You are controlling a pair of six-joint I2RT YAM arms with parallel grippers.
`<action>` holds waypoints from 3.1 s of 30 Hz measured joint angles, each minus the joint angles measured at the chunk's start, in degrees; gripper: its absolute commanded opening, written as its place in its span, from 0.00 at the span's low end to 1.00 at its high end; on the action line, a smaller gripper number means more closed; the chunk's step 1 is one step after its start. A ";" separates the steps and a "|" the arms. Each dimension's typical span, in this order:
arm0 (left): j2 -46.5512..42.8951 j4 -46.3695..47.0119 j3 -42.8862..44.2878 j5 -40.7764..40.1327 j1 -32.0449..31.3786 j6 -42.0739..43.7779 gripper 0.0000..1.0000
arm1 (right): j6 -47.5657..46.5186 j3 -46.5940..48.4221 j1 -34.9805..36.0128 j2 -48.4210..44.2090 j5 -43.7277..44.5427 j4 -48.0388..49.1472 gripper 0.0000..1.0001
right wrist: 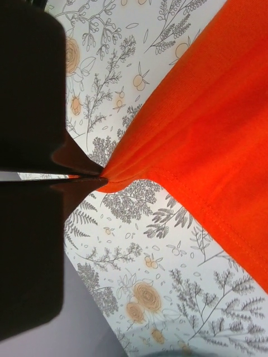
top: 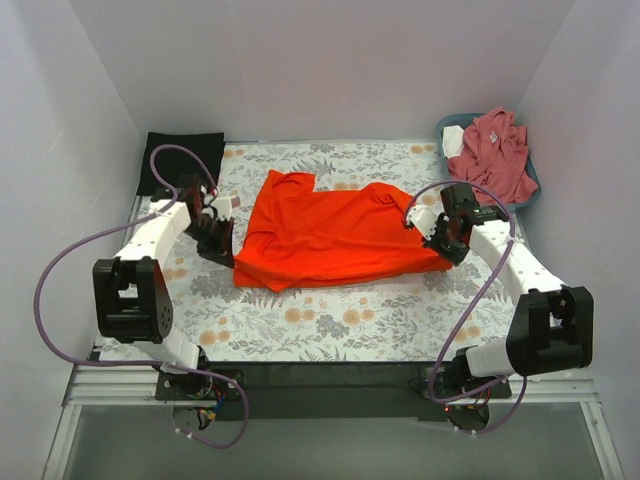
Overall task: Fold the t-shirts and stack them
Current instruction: Flatten the tshirt out
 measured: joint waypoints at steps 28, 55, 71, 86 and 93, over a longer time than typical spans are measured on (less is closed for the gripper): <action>-30.18 9.49 59.71 -2.75 12.39 -20.37 0.00 | 3.04 56.78 0.33 -16.00 3.85 0.94 0.01; 12.55 48.92 67.23 -2.64 11.85 -29.86 0.00 | 0.79 69.79 1.46 22.58 9.92 36.37 0.01; 11.10 58.23 7.26 1.22 13.33 -21.16 0.00 | 0.76 28.39 1.51 28.48 1.88 48.50 0.01; 8.04 37.44 19.15 9.97 16.92 -9.46 0.00 | -4.57 18.34 1.84 17.07 0.81 42.01 0.01; -6.08 18.03 11.47 14.14 20.96 7.58 0.00 | -7.72 6.71 1.88 1.70 -1.16 36.28 0.01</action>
